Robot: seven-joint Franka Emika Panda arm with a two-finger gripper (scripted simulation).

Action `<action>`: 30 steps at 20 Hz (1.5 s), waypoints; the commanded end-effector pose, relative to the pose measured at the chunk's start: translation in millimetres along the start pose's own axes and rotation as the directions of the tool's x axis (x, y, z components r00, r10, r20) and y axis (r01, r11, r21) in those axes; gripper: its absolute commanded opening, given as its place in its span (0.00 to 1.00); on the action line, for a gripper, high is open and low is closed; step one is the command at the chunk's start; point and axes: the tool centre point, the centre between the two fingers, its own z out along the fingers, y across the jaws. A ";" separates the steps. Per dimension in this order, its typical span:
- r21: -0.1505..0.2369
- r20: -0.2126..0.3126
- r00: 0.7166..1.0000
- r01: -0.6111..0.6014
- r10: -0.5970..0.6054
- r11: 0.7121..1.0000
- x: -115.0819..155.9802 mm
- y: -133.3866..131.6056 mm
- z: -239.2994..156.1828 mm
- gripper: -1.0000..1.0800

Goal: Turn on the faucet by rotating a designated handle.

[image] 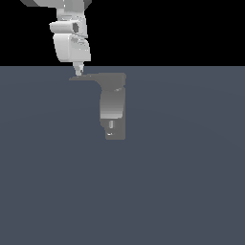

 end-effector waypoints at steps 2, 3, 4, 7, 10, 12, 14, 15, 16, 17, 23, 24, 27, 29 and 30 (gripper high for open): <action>-0.004 -0.002 1.000 -0.001 0.001 1.000 0.9 9.8 1.7 0.00; -0.004 -0.002 1.000 -0.002 0.002 1.000 1.1 12.3 2.1 0.00; -0.005 -0.002 1.000 -0.002 0.002 1.000 1.3 14.9 2.5 0.00; -0.006 -0.003 1.000 -0.003 0.003 1.000 1.7 22.9 3.5 0.00; -0.007 -0.004 1.000 -0.004 0.004 1.000 2.1 31.0 4.6 0.00; -0.008 -0.004 1.000 -0.005 0.005 1.000 2.5 36.5 5.4 0.00; -0.009 -0.005 1.000 -0.006 0.006 1.000 2.7 42.2 6.0 0.00; -0.010 -0.005 1.000 -0.006 0.006 1.000 2.9 45.0 6.4 0.00; -0.010 -0.005 1.000 -0.007 0.007 1.000 3.0 47.9 6.8 0.00; -0.011 -0.005 1.000 -0.007 0.007 1.000 3.2 50.7 7.2 0.00; -0.014 -0.007 1.000 -0.009 0.009 1.000 4.0 68.5 9.4 0.00; -0.014 -0.007 1.000 -0.010 0.010 1.000 4.1 71.5 9.8 0.00; 0.010 -0.001 1.000 -0.014 0.014 1.000 4.9 65.0 -1.4 0.00; 0.009 -0.002 1.000 -0.014 0.014 1.000 8.5 69.6 -0.8 0.00; 0.009 -0.002 1.000 -0.014 0.014 1.000 10.2 71.9 -0.5 0.00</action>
